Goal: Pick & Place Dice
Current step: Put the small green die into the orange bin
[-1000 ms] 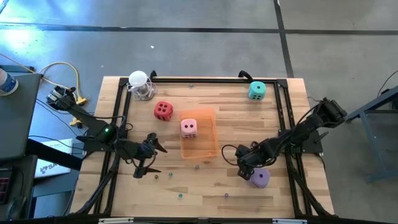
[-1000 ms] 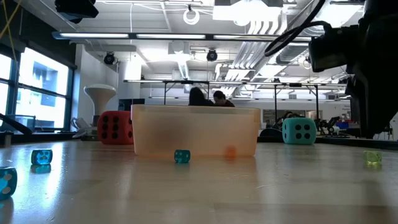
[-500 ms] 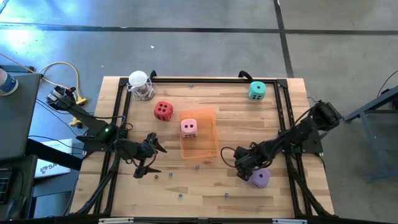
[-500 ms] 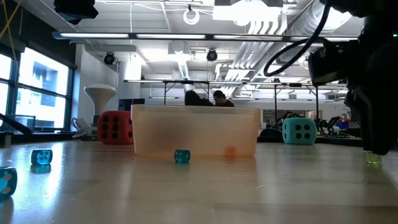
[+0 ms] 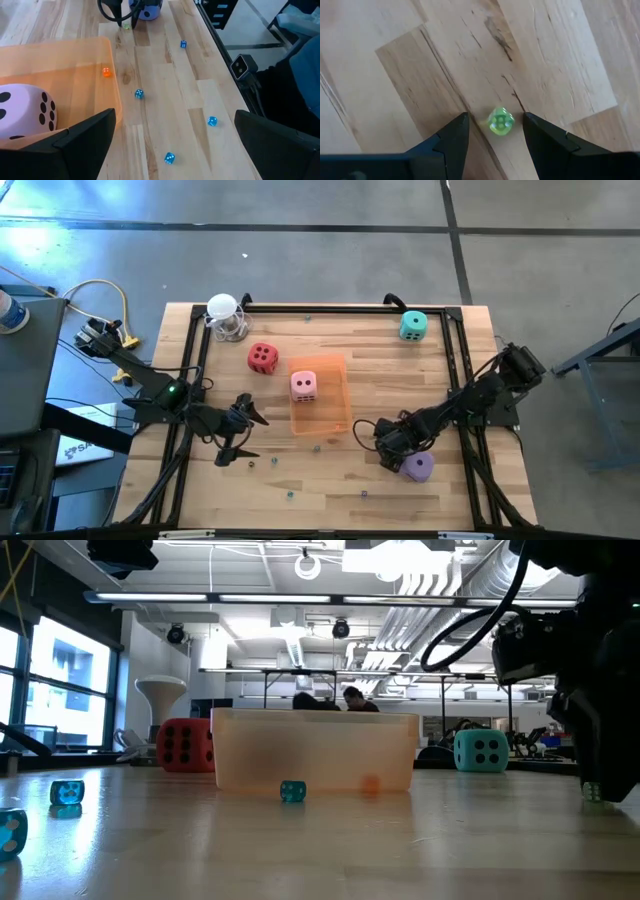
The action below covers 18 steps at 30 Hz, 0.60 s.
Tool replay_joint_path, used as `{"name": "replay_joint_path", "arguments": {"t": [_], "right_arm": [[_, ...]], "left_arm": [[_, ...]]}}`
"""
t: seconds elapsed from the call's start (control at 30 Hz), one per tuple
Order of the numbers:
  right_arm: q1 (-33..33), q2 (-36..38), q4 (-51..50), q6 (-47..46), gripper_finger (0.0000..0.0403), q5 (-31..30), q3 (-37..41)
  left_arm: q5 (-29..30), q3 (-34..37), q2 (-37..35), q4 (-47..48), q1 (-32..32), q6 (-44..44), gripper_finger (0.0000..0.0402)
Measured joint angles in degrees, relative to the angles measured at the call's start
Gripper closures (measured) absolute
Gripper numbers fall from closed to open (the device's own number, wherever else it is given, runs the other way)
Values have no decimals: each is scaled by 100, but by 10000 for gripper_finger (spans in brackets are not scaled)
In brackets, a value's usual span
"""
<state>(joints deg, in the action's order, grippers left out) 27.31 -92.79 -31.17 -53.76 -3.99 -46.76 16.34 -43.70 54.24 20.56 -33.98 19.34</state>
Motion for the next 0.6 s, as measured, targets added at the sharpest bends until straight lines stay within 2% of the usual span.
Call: {"name": "replay_joint_path", "arguments": {"t": [0.3, 0.6], "right_arm": [[-2, -2, 9, 6, 228, -61, 0], [-2, -2, -27, 6, 265, -39, 0]], "left_arm": [[0, 0, 2, 0, 0, -1, 2], [0, 0, 368, 0, 0, -56, 2]]}}
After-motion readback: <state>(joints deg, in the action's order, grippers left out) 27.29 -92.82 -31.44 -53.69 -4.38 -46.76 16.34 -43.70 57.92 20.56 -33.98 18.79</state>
